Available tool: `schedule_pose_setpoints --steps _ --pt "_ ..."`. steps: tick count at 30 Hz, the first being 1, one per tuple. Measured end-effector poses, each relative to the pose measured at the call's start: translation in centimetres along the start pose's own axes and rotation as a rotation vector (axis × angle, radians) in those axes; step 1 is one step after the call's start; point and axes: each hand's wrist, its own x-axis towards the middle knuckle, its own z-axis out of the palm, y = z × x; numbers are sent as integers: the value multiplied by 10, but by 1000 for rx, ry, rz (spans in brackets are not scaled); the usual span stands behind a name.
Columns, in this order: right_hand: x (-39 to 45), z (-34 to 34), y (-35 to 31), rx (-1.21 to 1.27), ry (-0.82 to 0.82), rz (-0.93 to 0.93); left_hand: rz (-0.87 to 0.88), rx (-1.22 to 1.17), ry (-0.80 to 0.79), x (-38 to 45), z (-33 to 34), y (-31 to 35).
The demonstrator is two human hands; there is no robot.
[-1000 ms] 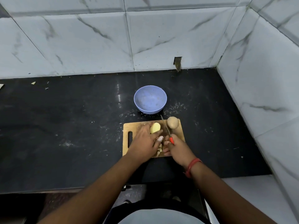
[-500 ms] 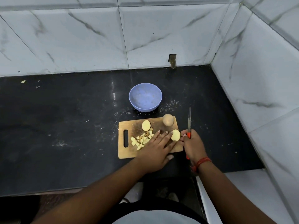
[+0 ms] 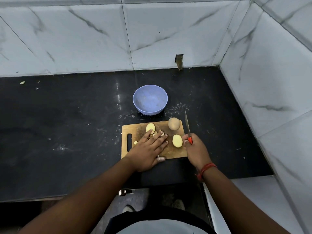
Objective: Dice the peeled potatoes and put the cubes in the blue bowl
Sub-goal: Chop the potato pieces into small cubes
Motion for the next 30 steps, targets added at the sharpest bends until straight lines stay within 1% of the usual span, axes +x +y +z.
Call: schedule_pose_setpoints --steps 5,11,14,16,18,20,22,23,27,30 --pt "1 -2 0 15 -27 20 24 -10 65 4 -7 17" --pt "2 -2 -2 -19 -109 1 -25 -11 50 9 -1 38" --pt "1 -4 -5 -45 -76 -16 -46 -27 44 8 2 41" --pt "-5 -9 -9 -124 -70 -19 -49 -30 53 9 2 41" --pt "-13 -13 -11 -249 -157 2 -43 -32 61 9 2 40" --pt "-22 -13 -11 -452 -223 -28 -33 -41 74 10 2 40" --pt "-27 -10 -8 -655 -211 -66 -18 -56 82 11 1 39" --pt "-28 -8 -6 -711 -210 -65 -10 -58 84 12 0 38" --pt "-28 0 -8 -803 -274 8 18 -54 81 14 1 33" --pt "-27 4 -12 -826 -278 50 35 -56 75 16 1 30"
